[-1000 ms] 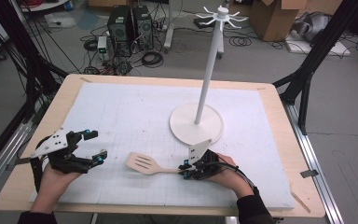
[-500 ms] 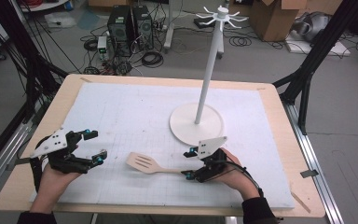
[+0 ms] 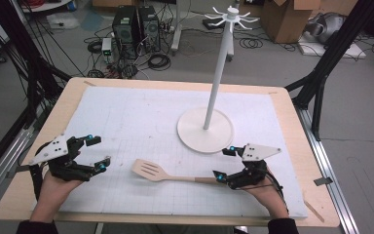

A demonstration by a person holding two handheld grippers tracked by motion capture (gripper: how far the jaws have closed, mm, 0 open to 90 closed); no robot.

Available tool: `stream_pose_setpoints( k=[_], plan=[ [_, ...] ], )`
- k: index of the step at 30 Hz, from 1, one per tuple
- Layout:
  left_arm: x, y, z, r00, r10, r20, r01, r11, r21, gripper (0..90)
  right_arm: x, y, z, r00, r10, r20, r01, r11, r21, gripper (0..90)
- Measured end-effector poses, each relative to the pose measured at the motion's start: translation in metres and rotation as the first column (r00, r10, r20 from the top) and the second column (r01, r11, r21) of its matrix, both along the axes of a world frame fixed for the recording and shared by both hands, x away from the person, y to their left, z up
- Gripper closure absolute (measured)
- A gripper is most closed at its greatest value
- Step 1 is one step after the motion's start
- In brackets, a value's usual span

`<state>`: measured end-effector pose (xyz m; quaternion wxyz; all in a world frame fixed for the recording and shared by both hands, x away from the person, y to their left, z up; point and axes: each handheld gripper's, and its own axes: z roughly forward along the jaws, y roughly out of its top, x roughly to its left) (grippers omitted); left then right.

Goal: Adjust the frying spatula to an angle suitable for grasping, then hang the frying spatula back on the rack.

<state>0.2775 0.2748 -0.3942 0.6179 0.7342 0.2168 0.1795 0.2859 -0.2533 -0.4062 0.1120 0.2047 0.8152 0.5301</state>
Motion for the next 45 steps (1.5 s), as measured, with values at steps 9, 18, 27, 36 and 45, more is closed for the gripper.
stream_pose_setpoints(
  k=[9, 18, 27, 36, 45],
  plan=[
    [-0.002, 0.0, 0.002, 0.9998, 0.013, 0.013, -0.013, 0.9999, -0.004, 15.5, 0.0, -0.032, -0.003, 0.976, -0.217, -0.016, 0.218, 0.971, 0.099, 15.2],
    [-0.003, -0.003, 0.005, 0.9998, 0.001, 0.022, -0.001, 1.0, -0.004, 15.5, 0.0, -0.039, -0.001, 0.9697, -0.244, -0.018, 0.244, 0.96, 0.138, 14.8],
    [-0.002, -0.013, 0.019, 0.9987, -0.026, 0.044, 0.026, 0.9996, 0.006, 14.9, 0.001, -0.044, -0.001, 0.9675, -0.25, -0.036, 0.253, 0.959, 0.13, 14.7],
    [0.013, -0.053, 0.042, 0.9898, -0.138, 0.036, 0.136, 0.989, 0.058, 14.9, 0.0, -0.048, 0.001, 0.965, -0.261, -0.026, 0.262, 0.956, 0.135, 14.6],
    [0.033, -0.1, 0.046, 0.9758, -0.219, -0.006, 0.217, 0.9661, 0.139, 14.9, 0.001, -0.05, 0.001, 0.964, -0.265, -0.022, 0.265, 0.953, 0.143, 14.6]
  ],
)
